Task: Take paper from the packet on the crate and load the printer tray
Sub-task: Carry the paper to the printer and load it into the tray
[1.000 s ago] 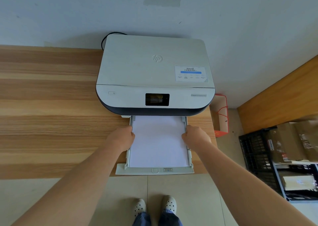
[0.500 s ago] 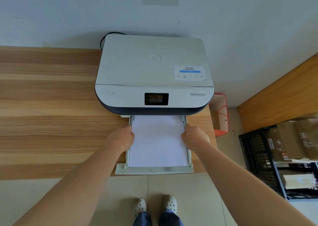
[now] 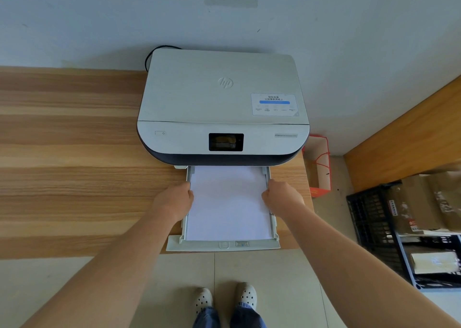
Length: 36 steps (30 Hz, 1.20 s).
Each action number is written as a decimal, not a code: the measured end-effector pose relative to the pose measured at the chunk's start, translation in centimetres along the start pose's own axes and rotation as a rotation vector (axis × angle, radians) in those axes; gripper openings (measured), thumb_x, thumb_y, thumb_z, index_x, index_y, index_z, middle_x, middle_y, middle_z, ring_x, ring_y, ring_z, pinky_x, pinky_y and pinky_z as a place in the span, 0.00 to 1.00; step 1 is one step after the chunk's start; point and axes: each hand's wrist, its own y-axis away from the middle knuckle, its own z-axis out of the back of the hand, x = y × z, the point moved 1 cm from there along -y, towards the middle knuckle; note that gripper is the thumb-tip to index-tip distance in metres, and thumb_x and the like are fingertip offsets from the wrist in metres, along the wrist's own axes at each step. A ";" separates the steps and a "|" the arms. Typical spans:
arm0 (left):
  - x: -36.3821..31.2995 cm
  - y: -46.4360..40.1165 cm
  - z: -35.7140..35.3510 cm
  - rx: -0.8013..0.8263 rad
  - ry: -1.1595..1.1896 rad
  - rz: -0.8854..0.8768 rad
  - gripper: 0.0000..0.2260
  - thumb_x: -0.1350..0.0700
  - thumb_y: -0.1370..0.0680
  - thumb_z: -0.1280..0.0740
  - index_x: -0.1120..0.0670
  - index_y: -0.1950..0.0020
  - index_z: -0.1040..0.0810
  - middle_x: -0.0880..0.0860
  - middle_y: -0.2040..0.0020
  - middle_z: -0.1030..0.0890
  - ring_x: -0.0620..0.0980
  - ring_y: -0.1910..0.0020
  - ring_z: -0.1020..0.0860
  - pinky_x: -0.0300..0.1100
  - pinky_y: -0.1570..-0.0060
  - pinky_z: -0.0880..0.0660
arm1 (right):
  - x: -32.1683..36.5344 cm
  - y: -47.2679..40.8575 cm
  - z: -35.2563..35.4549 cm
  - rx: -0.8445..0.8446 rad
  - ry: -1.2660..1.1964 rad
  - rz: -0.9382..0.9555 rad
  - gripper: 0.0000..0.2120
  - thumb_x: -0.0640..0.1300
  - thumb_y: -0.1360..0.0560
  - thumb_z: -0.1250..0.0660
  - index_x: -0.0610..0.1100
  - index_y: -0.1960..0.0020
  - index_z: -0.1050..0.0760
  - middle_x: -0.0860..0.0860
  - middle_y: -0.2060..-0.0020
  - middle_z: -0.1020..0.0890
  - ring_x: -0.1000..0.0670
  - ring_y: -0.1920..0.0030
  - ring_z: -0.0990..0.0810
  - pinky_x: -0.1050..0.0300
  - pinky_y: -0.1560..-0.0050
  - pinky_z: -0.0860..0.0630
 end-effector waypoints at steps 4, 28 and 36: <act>0.0 -0.2 -0.1 0.006 0.016 0.011 0.09 0.54 0.18 0.45 0.53 0.55 0.30 0.50 0.67 0.27 0.46 0.70 0.30 0.39 0.71 0.35 | 0.1 0.0 -0.1 -0.010 0.018 -0.008 0.12 0.38 0.24 0.46 0.43 0.44 0.29 0.47 0.60 0.25 0.43 0.59 0.24 0.54 0.63 0.28; 0.3 7.6 -5.5 -0.250 -0.159 -0.541 0.23 0.36 0.28 0.40 0.50 0.42 0.26 0.49 0.48 0.26 0.51 0.47 0.28 0.47 0.49 0.26 | -1.2 8.8 -4.2 -0.192 0.170 0.487 0.20 0.63 0.24 0.42 0.48 0.43 0.29 0.53 0.48 0.23 0.50 0.48 0.25 0.54 0.47 0.28; 0.6 8.6 -6.9 -0.313 -0.327 -0.574 0.27 0.35 0.41 0.26 0.49 0.49 0.24 0.49 0.51 0.25 0.50 0.52 0.27 0.46 0.54 0.25 | -1.7 9.1 -6.5 -0.199 0.387 0.619 0.31 0.66 0.32 0.34 0.51 0.35 0.34 0.48 0.33 0.32 0.44 0.34 0.33 0.46 0.32 0.38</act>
